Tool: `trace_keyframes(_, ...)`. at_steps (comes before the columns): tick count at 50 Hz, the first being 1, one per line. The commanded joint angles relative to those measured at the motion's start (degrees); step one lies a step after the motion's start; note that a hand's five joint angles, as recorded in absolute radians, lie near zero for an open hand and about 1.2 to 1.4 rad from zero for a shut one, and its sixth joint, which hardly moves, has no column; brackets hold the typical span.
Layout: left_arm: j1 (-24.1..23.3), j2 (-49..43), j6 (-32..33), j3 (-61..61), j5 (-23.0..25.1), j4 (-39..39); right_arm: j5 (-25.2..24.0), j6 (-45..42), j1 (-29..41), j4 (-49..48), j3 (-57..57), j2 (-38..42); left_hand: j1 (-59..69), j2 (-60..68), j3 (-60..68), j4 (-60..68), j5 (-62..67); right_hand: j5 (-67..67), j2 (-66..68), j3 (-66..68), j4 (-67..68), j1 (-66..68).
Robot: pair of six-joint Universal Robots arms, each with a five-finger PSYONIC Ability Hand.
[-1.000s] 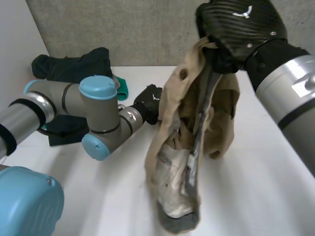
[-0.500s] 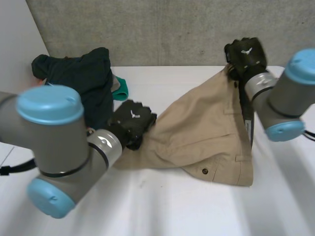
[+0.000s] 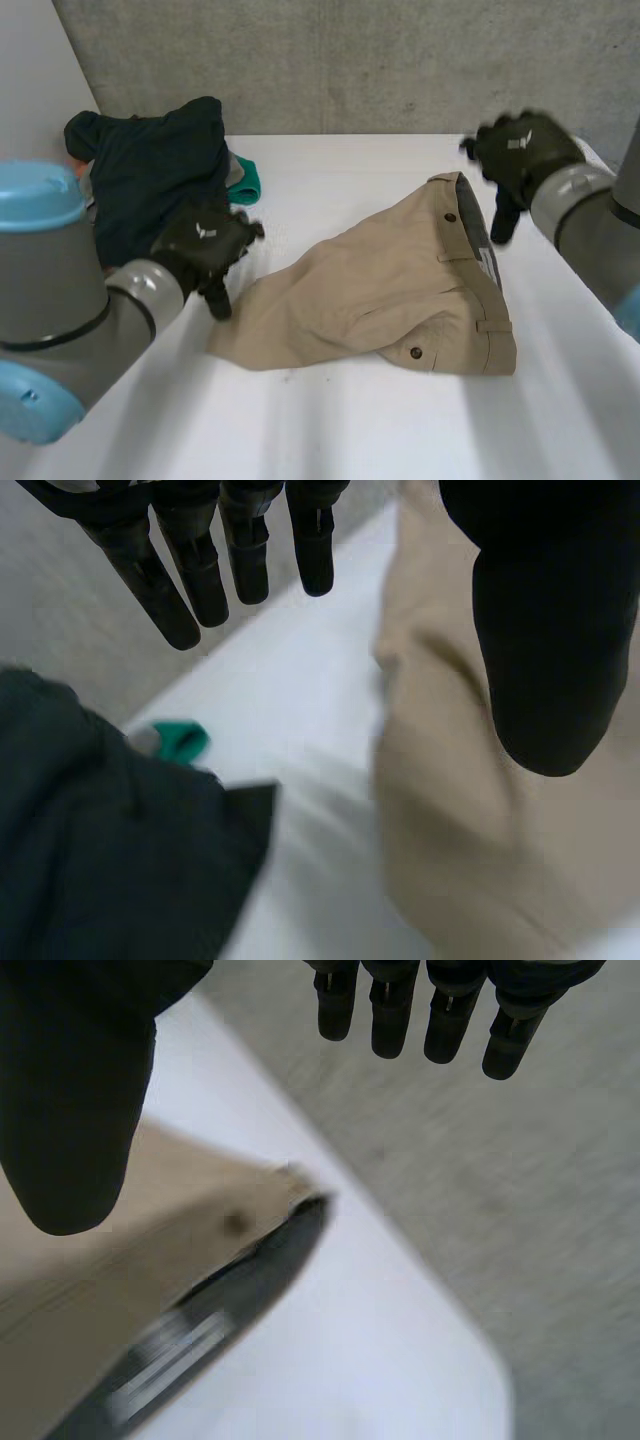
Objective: Fold the laundry.
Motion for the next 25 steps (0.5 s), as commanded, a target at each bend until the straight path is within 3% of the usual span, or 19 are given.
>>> trace_keyframes(1,0.1,-3.6,0.5,-4.1,1.6,-0.3,-1.5,1.8,0.0,9.2,3.1,2.9,1.1,2.0,1.6,1.9,2.5,0.8,1.9,1.8,1.9,1.0)
trace_keyframes(9,-0.9,-6.4,-0.2,-4.1,1.7,3.7,-2.6,5.0,0.2,0.3,6.7,10.5,3.5,4.3,4.0,4.3,4.8,10.2,11.3,11.2,11.3,10.4)
trace_keyframes(12,-1.5,-7.4,-0.4,-4.2,1.1,5.6,-1.8,5.1,0.2,-5.0,7.5,12.2,3.5,4.3,4.0,4.3,4.8,33.5,34.6,34.5,34.6,33.8)
trace_keyframes(13,-1.9,-8.0,-0.4,-4.1,0.7,6.5,-1.3,5.3,0.3,-7.1,7.7,12.2,3.5,4.3,4.0,4.3,4.8,53.6,54.7,54.6,54.6,53.8)
trace_keyframes(14,-2.1,-8.3,-0.3,-4.0,0.5,6.8,-1.1,5.3,0.3,-7.9,7.7,12.0,3.3,4.2,3.8,4.1,4.7,64.8,65.9,65.8,65.8,65.0)
trace_keyframes(18,-2.9,-10.2,-0.2,-3.2,-0.5,8.0,-1.4,5.8,2.0,-8.5,9.0,8.0,5.8,6.7,6.3,6.6,7.2,67.3,68.4,68.3,68.3,67.5)
trace_keyframes(23,-4.1,-12.4,0.2,-1.4,-1.7,8.6,-3.3,7.3,4.9,-7.9,11.4,-3.5,26.0,26.8,26.5,26.7,27.3,67.3,68.4,68.3,68.3,67.5)
trace_keyframes(25,-4.7,-13.3,0.7,0.0,-2.3,8.9,-5.1,8.8,5.1,-8.3,11.7,-8.5,55.8,56.7,56.3,56.6,57.2,67.3,68.4,68.3,68.3,67.5)
